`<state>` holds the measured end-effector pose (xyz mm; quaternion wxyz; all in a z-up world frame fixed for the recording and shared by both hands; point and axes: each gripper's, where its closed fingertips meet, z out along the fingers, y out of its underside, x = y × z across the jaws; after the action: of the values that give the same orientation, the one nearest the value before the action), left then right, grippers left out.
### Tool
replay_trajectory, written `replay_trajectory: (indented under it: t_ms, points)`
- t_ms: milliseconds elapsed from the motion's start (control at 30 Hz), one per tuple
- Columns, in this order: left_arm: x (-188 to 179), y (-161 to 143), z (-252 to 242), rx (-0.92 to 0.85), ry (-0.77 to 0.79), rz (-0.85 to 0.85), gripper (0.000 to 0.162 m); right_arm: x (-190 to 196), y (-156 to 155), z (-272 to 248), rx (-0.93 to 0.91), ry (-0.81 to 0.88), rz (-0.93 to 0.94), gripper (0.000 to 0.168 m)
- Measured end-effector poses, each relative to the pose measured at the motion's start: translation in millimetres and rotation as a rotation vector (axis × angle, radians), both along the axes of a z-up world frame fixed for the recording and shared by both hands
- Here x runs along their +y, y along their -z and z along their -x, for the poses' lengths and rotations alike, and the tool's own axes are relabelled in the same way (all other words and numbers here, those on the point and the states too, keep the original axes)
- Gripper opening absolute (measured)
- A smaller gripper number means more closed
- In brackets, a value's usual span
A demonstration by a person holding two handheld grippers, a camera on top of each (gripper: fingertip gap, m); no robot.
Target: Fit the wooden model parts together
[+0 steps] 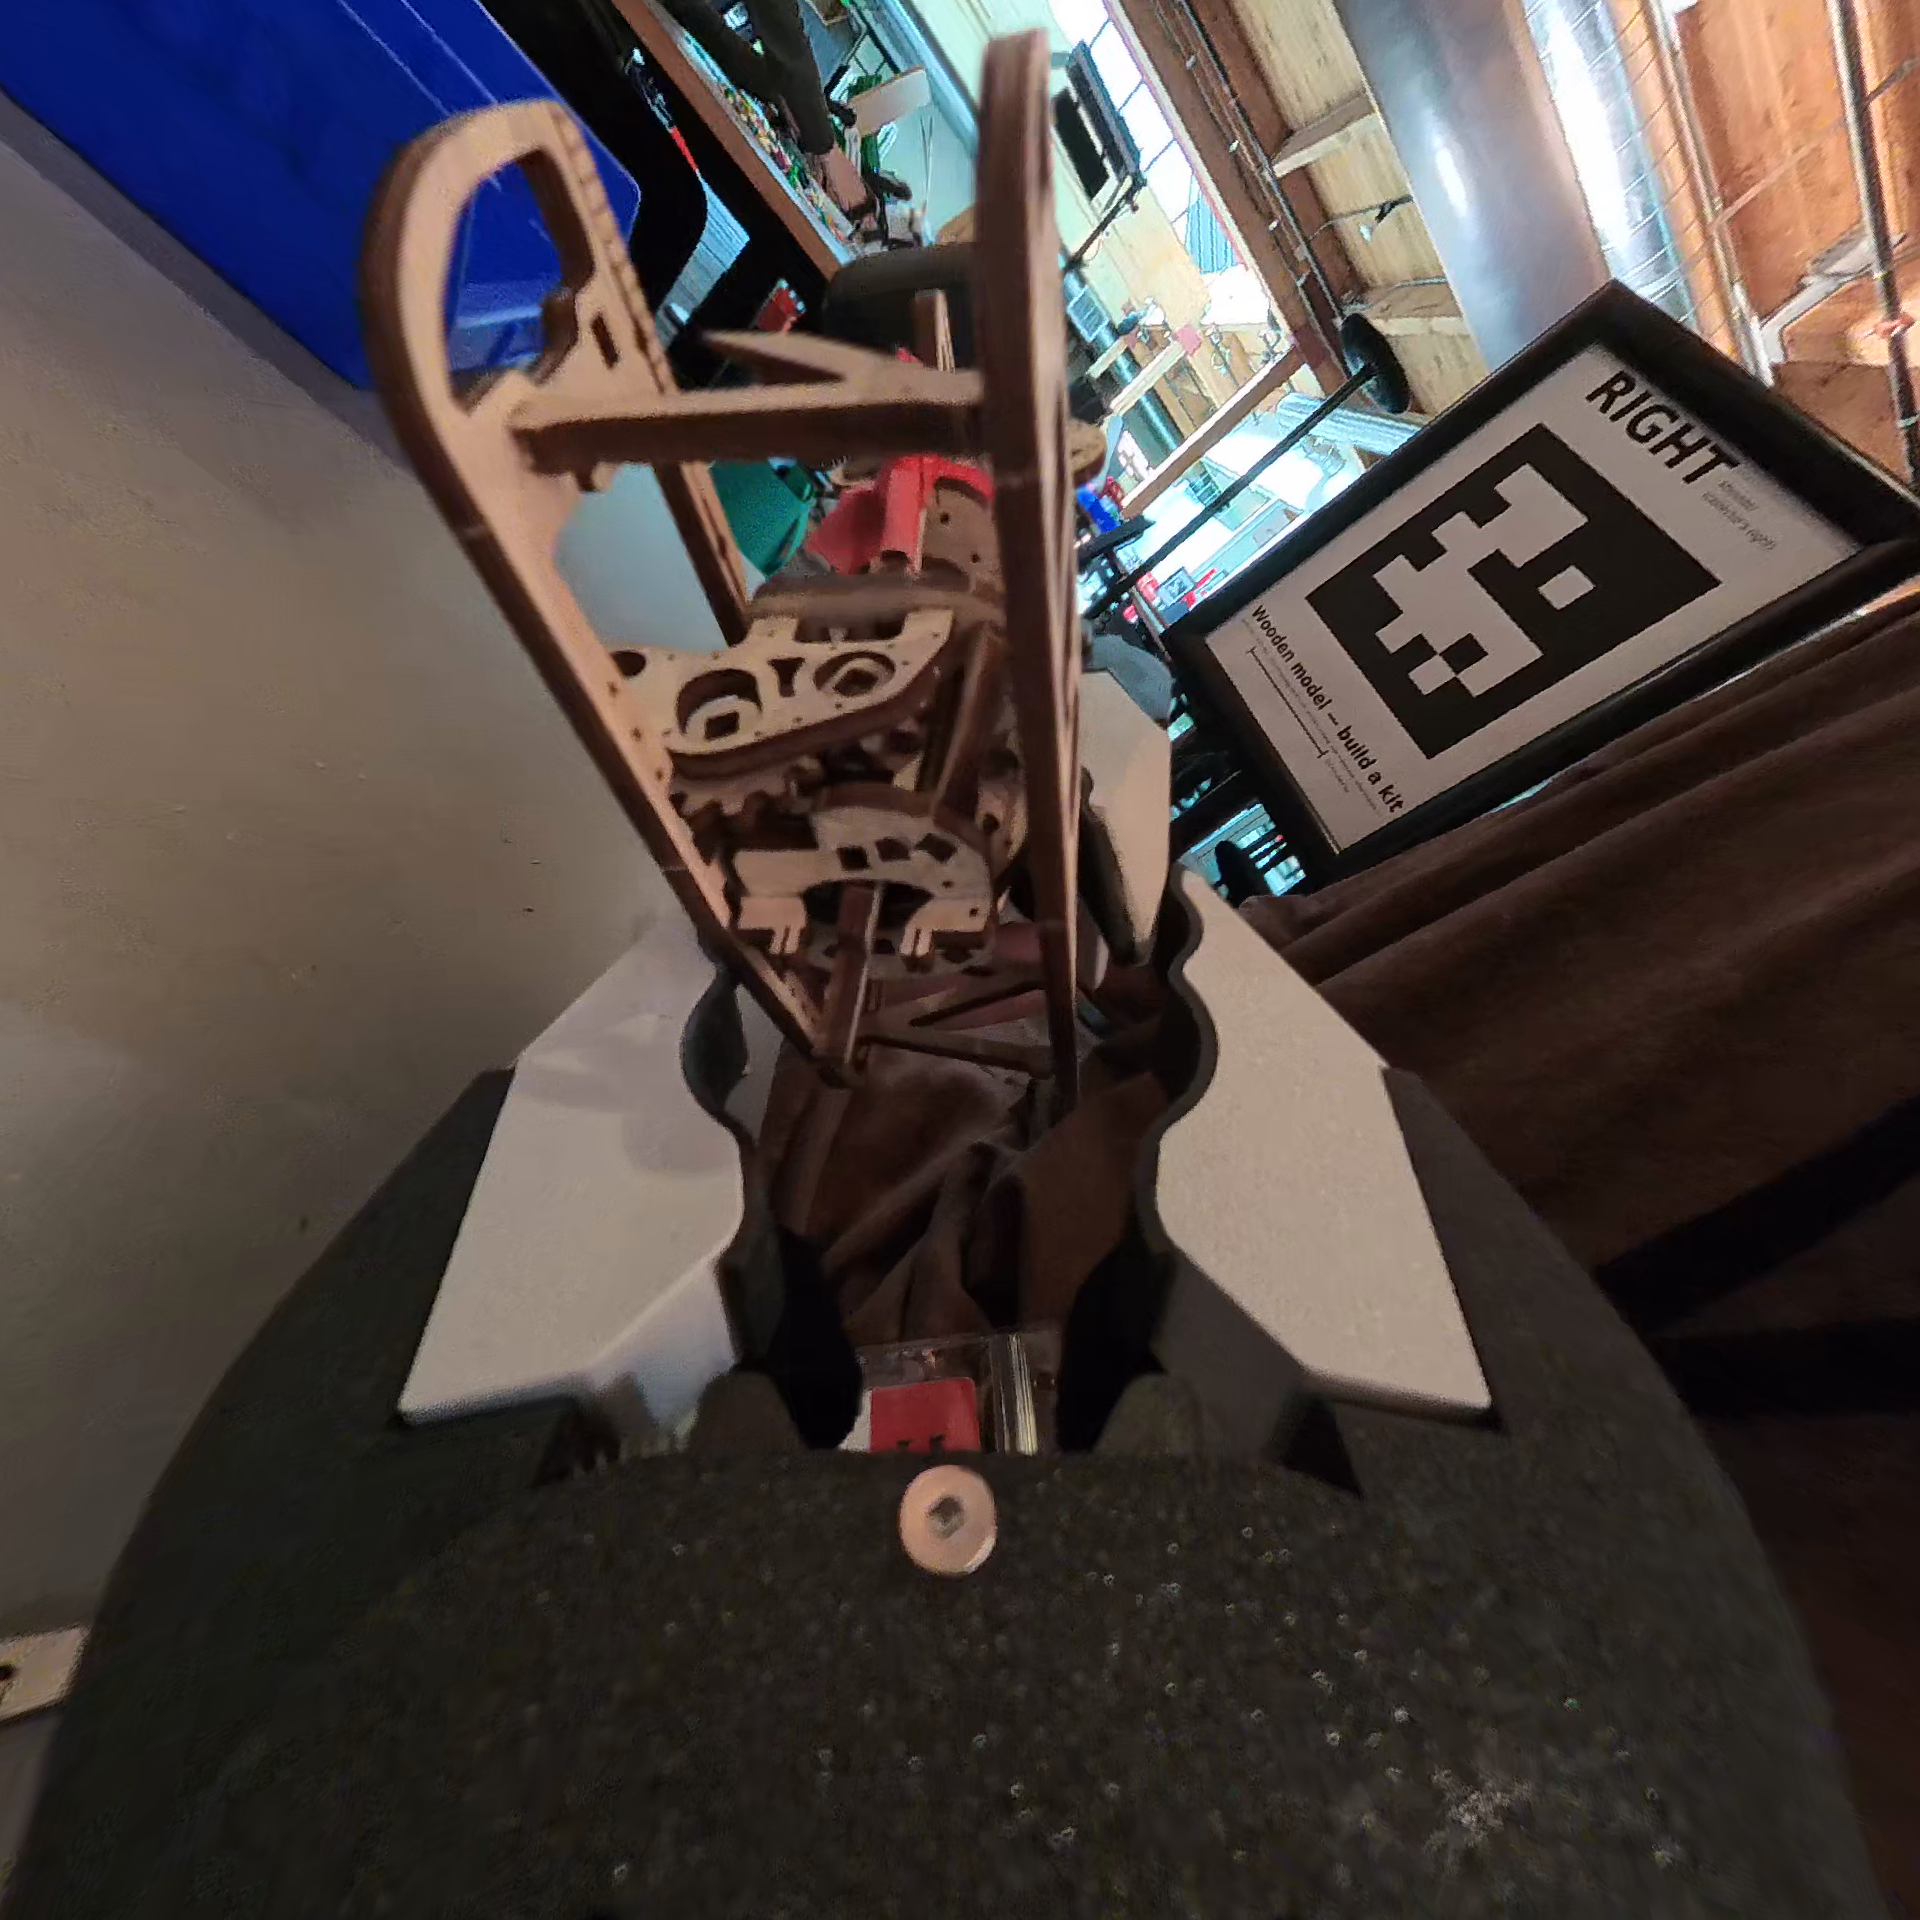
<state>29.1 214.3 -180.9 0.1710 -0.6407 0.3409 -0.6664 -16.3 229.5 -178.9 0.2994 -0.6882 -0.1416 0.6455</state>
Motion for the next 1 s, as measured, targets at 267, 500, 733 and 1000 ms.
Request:
replay_trajectory:
  t_ms: [267,500,733,1000]
  points:
    - [-5,-3,1,-0.040,0.018,0.028,0.074,-6,0,1,-0.085,0.001,-0.061,0.046]
    - [-1,0,-1,-0.024,0.001,0.042,0.075,-1,5,0,-0.044,0.006,-0.042,0.047]
    - [-1,7,0,0.016,0.014,0.028,0.078,-2,10,0,-0.045,-0.051,-0.017,0.049]
    - [2,8,-3,0.005,0.004,0.078,0.078,0,12,-2,-0.061,-0.035,0.002,0.049]
